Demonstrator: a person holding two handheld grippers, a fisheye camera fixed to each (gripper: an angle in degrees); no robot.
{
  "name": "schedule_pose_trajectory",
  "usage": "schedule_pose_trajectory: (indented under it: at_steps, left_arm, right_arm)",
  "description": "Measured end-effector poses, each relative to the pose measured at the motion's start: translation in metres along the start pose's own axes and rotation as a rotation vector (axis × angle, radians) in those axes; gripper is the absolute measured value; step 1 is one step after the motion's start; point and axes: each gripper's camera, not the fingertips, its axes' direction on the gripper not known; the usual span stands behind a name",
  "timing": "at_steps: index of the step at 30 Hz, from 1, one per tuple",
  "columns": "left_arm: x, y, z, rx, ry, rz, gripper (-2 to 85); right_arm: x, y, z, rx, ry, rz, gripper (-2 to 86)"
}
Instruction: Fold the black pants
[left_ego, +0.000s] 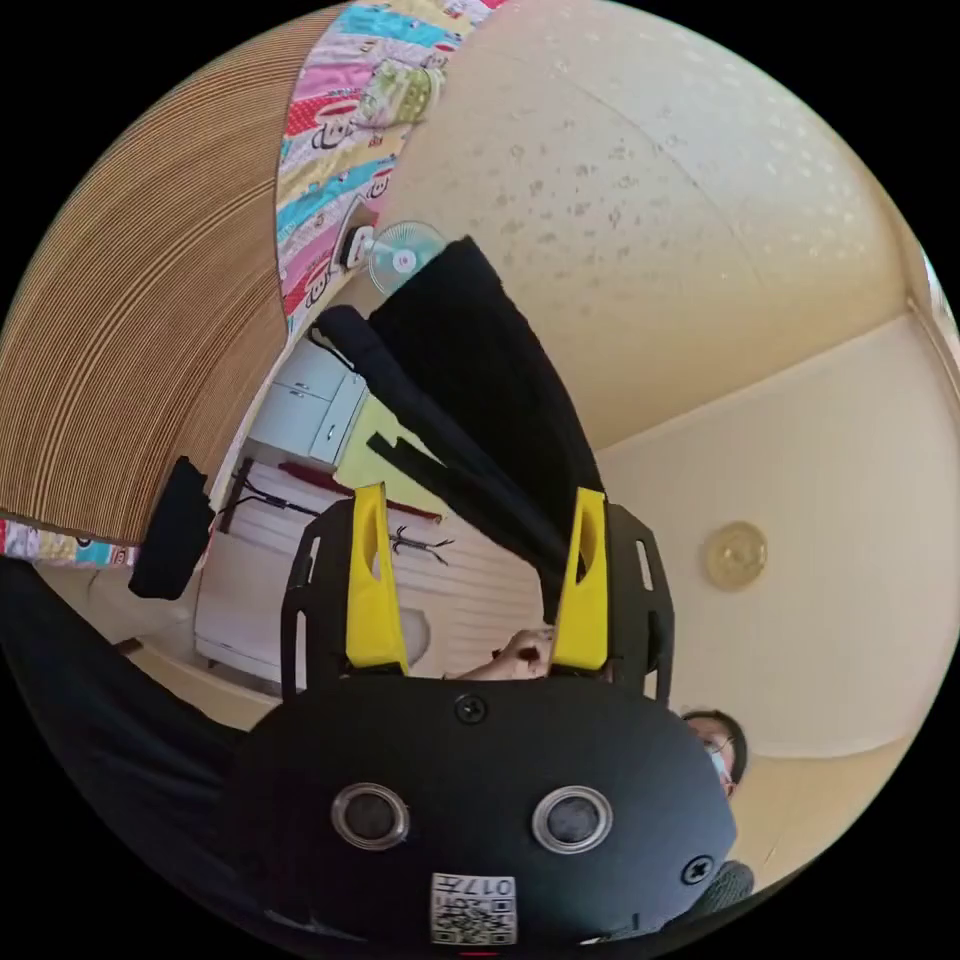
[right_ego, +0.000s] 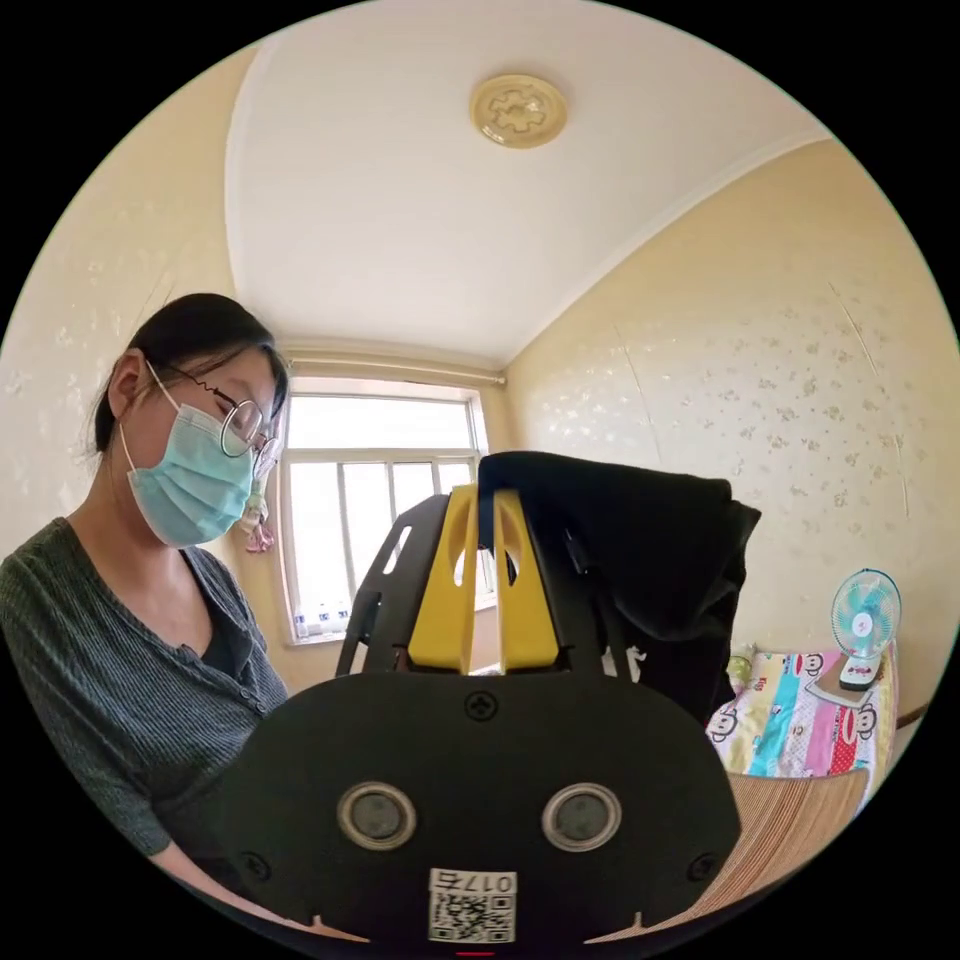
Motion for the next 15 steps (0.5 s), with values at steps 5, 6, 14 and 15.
schedule_pose_trajectory:
  at_steps: [5, 6, 14, 15]
  left_arm:
    - [-0.005, -0.004, -0.038, 0.008, -0.004, -0.089, 19.2]
    - [-0.006, -0.001, -0.050, 0.022, -0.023, -0.089, 16.5]
    - [0.082, 0.029, -0.111, 0.082, 0.198, 0.460, 2.3]
    - [0.110, 0.038, -0.116, 0.071, 0.194, 0.578, 1.9]
  right_arm:
    - [-0.028, 0.019, 0.051, -0.053, -0.113, 0.045, 1.9]
    - [-0.034, 0.027, 0.061, -0.051, -0.143, 0.062, 1.9]
    - [-0.058, 0.092, 0.069, -0.219, -0.222, 0.159, 1.9]
    - [-0.059, 0.102, 0.069, -0.293, -0.151, 0.186, 1.9]
